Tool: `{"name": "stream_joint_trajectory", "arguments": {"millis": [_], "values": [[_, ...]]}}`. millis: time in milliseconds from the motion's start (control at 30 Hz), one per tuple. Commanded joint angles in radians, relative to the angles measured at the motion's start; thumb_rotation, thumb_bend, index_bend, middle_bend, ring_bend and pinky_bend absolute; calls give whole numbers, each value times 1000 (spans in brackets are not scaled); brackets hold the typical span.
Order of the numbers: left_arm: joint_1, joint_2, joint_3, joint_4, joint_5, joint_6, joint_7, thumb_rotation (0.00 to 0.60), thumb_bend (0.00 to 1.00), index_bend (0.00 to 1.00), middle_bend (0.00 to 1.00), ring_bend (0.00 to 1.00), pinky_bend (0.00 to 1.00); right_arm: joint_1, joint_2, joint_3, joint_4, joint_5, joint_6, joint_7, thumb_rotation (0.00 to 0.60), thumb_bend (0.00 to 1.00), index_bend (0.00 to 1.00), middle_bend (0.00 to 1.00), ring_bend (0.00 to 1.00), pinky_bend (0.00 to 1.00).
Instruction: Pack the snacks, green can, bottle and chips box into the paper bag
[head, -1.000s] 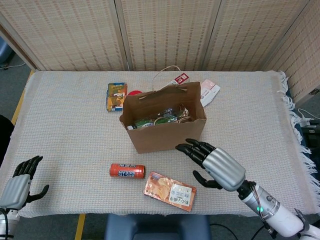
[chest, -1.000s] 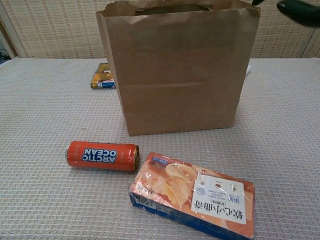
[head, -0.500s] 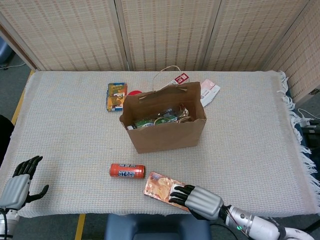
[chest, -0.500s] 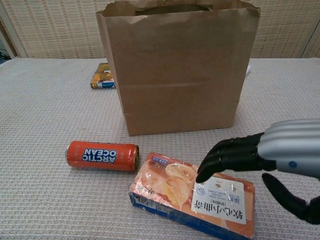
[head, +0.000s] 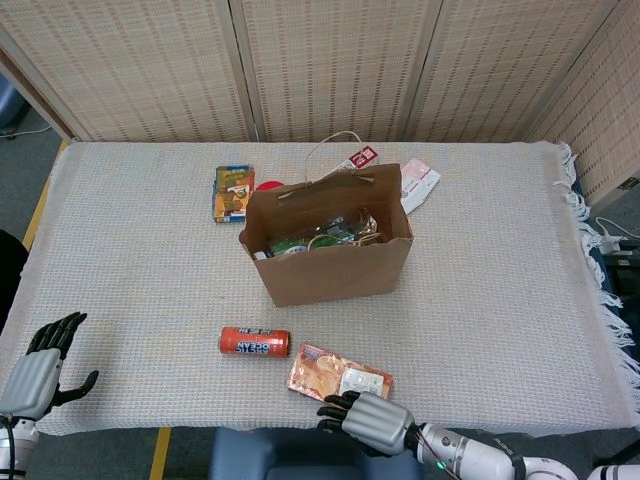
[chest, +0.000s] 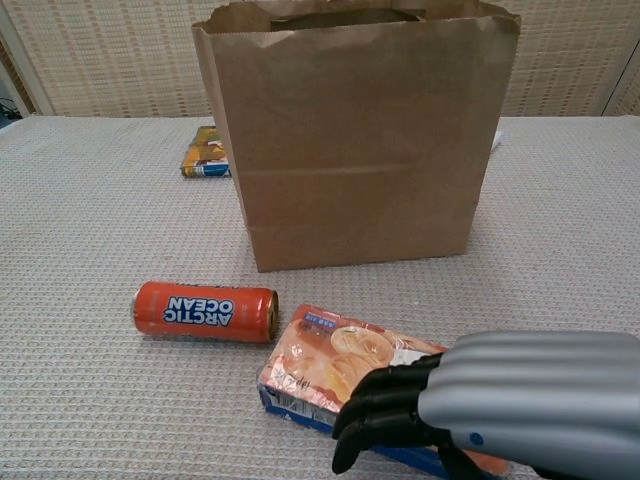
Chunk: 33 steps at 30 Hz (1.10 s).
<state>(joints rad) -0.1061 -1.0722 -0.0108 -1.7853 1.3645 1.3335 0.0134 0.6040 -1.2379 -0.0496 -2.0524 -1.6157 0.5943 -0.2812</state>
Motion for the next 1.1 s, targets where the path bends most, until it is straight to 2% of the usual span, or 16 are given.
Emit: {"name": "stream_joint_trajectory", "arguments": {"millis": [33, 700, 900, 1100], "values": [[1, 0, 0, 0, -2, 0, 0, 600, 330, 0, 0, 0, 8, 6, -20, -10, 8, 11, 6, -6, 600, 921, 187, 108, 43, 180], [0, 1, 1, -1, 0, -1, 0, 600, 330, 0, 0, 0, 8, 41, -85, -70, 21, 48, 20, -16, 600, 920, 187, 108, 43, 180], [1, 3, 2, -2, 1, -2, -4, 600, 331, 0, 0, 0, 8, 42, -76, -94, 34, 87, 21, -47, 600, 920, 187, 108, 43, 180], [2, 5, 3, -4, 1, -2, -6, 600, 330, 0, 0, 0, 8, 29, -28, -106, 38, 109, 68, -54, 600, 920, 188, 108, 46, 180]]}}
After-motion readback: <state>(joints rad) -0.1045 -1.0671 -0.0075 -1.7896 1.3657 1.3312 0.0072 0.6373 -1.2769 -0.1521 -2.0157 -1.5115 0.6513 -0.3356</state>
